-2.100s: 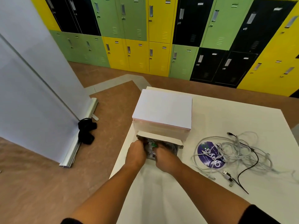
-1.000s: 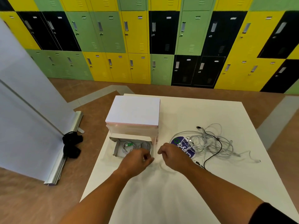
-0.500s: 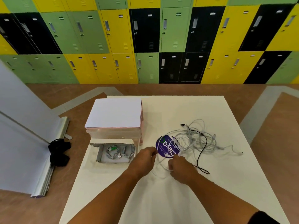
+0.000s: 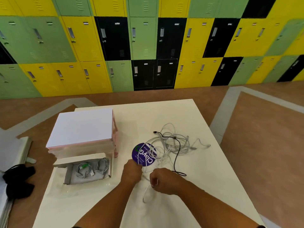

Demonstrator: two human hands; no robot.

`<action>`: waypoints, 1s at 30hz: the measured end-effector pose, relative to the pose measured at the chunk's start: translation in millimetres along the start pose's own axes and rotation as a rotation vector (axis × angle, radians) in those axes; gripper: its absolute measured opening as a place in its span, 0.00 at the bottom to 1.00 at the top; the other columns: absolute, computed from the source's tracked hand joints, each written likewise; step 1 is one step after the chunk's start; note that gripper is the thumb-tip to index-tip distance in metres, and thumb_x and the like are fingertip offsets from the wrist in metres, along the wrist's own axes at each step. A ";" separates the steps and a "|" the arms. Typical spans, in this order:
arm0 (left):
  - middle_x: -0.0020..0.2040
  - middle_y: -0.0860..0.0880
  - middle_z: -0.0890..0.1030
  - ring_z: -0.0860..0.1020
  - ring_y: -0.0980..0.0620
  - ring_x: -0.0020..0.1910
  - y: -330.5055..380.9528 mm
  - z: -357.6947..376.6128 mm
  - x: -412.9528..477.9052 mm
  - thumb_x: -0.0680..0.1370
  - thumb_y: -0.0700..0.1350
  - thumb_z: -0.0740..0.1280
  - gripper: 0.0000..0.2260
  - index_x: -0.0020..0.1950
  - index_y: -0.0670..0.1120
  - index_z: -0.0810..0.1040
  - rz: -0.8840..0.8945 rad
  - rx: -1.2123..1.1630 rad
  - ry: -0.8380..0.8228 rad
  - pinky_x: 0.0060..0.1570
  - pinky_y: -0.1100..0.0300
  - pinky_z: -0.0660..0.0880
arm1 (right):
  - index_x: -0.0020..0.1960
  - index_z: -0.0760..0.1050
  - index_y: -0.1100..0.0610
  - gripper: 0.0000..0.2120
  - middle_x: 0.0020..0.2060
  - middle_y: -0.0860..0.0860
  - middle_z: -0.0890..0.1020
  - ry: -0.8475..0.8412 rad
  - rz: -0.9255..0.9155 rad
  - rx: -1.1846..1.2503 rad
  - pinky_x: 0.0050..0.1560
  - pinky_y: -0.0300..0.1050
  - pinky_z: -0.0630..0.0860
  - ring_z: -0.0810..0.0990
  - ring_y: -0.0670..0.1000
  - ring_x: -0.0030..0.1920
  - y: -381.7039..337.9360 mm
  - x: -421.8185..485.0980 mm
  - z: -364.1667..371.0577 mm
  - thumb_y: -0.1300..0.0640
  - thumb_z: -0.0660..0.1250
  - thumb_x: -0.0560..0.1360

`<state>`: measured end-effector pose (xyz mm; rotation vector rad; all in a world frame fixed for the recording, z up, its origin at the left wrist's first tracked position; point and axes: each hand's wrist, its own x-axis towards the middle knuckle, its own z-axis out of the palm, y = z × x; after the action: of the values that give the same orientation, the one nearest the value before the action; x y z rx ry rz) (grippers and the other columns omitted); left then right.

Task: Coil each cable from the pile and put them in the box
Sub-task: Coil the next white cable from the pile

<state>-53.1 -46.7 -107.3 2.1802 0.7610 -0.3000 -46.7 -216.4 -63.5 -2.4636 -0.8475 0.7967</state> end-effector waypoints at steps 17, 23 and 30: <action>0.45 0.44 0.80 0.80 0.44 0.43 21.4 -27.2 2.2 0.79 0.38 0.65 0.02 0.49 0.43 0.73 0.133 -0.319 0.121 0.40 0.50 0.80 | 0.72 0.70 0.61 0.21 0.69 0.57 0.72 -0.149 0.333 -0.160 0.66 0.43 0.68 0.72 0.57 0.69 51.5 -26.8 -31.6 0.65 0.61 0.79; 0.42 0.52 0.79 0.75 0.57 0.39 118.1 -102.7 -24.4 0.81 0.40 0.65 0.03 0.49 0.46 0.77 0.562 -0.484 0.171 0.41 0.62 0.72 | 0.65 0.73 0.52 0.17 0.52 0.54 0.83 0.439 0.320 -0.006 0.48 0.45 0.76 0.82 0.54 0.50 10.9 -0.4 -94.4 0.60 0.65 0.77; 0.32 0.53 0.71 0.67 0.59 0.28 205.6 -168.3 -93.7 0.84 0.40 0.62 0.05 0.50 0.45 0.75 0.912 -0.705 0.066 0.27 0.66 0.65 | 0.52 0.79 0.55 0.04 0.37 0.52 0.82 0.605 0.174 0.404 0.36 0.44 0.80 0.80 0.48 0.33 -41.4 21.4 -153.3 0.58 0.65 0.80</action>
<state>-7.6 -64.1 170.2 1.6340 -0.1528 0.4480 46.7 -201.7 65.8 -2.2253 -0.2252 0.2063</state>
